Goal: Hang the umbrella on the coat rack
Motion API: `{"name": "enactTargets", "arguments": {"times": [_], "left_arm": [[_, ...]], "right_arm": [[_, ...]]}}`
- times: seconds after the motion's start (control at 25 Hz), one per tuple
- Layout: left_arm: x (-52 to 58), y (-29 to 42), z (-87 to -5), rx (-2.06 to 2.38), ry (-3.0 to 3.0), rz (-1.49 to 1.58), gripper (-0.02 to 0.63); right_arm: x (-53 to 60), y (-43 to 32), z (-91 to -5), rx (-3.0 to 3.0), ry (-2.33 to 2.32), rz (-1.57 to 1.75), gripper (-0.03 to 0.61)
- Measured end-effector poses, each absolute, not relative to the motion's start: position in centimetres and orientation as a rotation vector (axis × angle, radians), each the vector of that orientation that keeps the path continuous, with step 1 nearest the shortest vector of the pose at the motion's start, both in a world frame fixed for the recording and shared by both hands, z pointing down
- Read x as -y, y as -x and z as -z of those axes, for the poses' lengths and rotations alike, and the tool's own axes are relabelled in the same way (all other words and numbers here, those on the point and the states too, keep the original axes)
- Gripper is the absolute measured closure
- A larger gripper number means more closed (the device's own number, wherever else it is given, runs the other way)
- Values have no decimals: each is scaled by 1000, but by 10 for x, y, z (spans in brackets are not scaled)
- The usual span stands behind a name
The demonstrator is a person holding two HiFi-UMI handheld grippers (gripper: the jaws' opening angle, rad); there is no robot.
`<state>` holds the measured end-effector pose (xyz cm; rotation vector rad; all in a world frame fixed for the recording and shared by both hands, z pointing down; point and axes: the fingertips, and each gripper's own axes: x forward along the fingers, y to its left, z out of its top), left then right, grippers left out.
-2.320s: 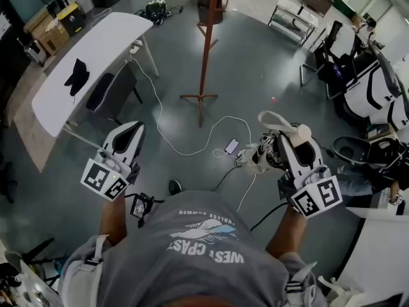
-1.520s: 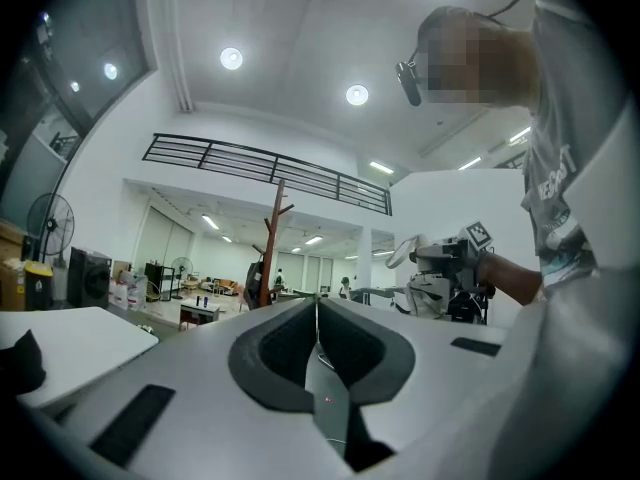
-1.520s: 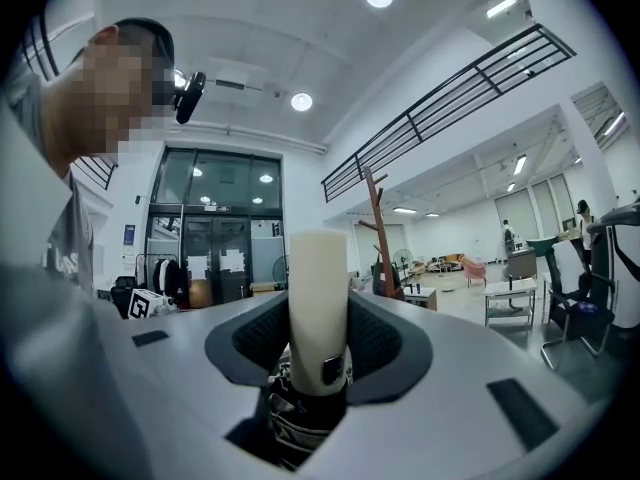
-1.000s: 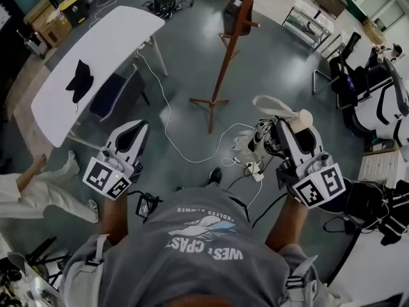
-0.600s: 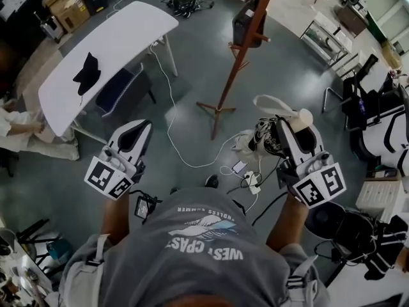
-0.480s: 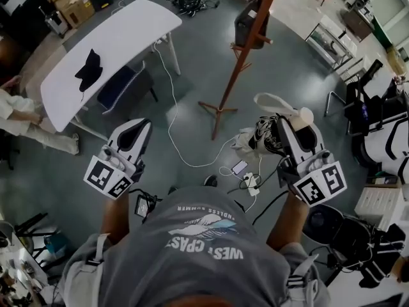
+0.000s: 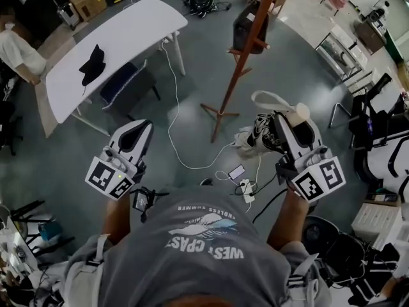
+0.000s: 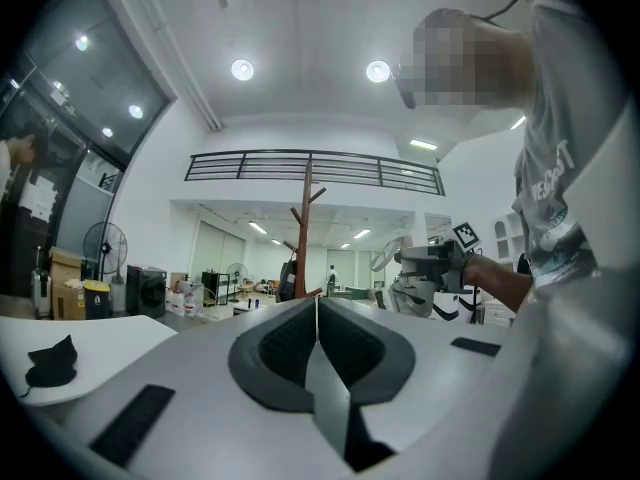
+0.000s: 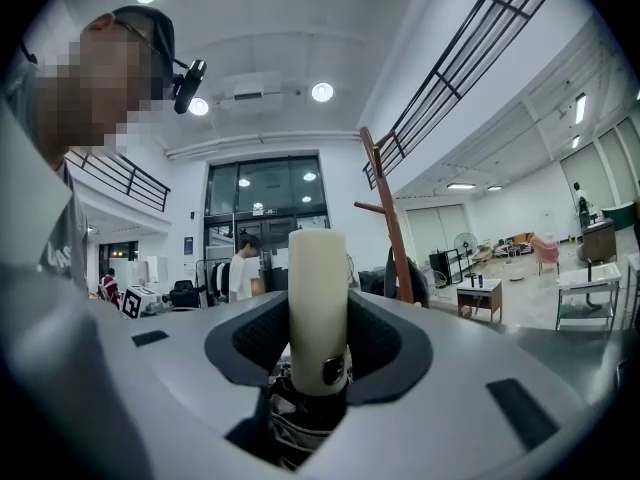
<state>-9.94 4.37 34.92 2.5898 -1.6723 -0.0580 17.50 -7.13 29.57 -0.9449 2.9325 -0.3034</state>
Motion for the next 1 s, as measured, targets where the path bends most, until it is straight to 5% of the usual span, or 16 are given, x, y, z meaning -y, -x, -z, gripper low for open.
{"name": "enactTargets", "arguments": {"times": [1.0], "left_arm": [[56, 124, -343, 1423, -2736, 130, 595]], "right_arm": [[113, -168, -294, -2836, 1224, 328, 402]]}}
